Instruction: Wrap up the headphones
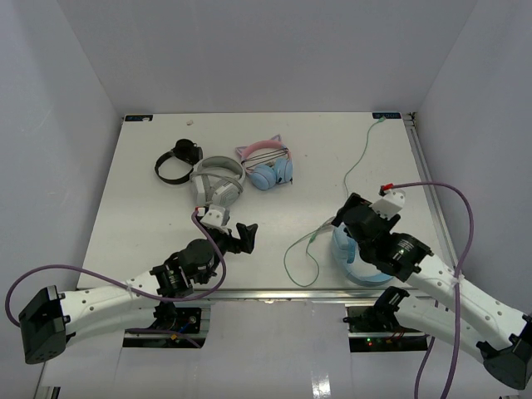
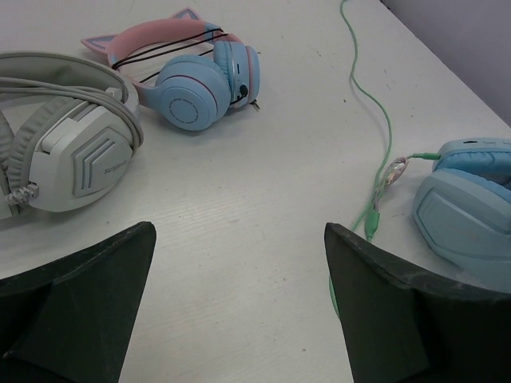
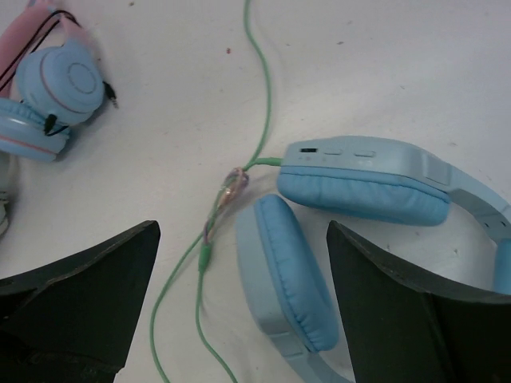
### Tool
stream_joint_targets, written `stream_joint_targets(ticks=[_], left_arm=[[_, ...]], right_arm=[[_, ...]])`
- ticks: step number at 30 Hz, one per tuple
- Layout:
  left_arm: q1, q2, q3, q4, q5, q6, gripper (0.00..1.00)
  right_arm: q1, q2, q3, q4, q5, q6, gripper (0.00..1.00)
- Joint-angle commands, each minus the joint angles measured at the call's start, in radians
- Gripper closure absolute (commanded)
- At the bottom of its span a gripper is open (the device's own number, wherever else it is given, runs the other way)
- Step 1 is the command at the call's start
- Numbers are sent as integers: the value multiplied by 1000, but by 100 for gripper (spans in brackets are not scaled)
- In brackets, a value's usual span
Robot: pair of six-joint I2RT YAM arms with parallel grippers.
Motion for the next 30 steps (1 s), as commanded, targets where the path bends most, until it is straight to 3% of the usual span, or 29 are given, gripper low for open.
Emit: stream_joint_targets(ticks=[1,9,13,17,30], left_arm=[[0,10,36,11,-7,10,2],[0,-3,30,12,-18,14,2],[0,2,31,11,-27,17,2],[0,15,35,12,-30,19,2],[0,4,36,6,-30,19,2]], right_arm=[[-37,-73,-66,-110,-5,80,9],[-36,-4,-154,-81,-107,-68,10],[-36,-16,-234,155,-269,-220,12],[-36,-10,-254,283,-346,-303,13],[-36,80,-242,298,-418,-383,14]])
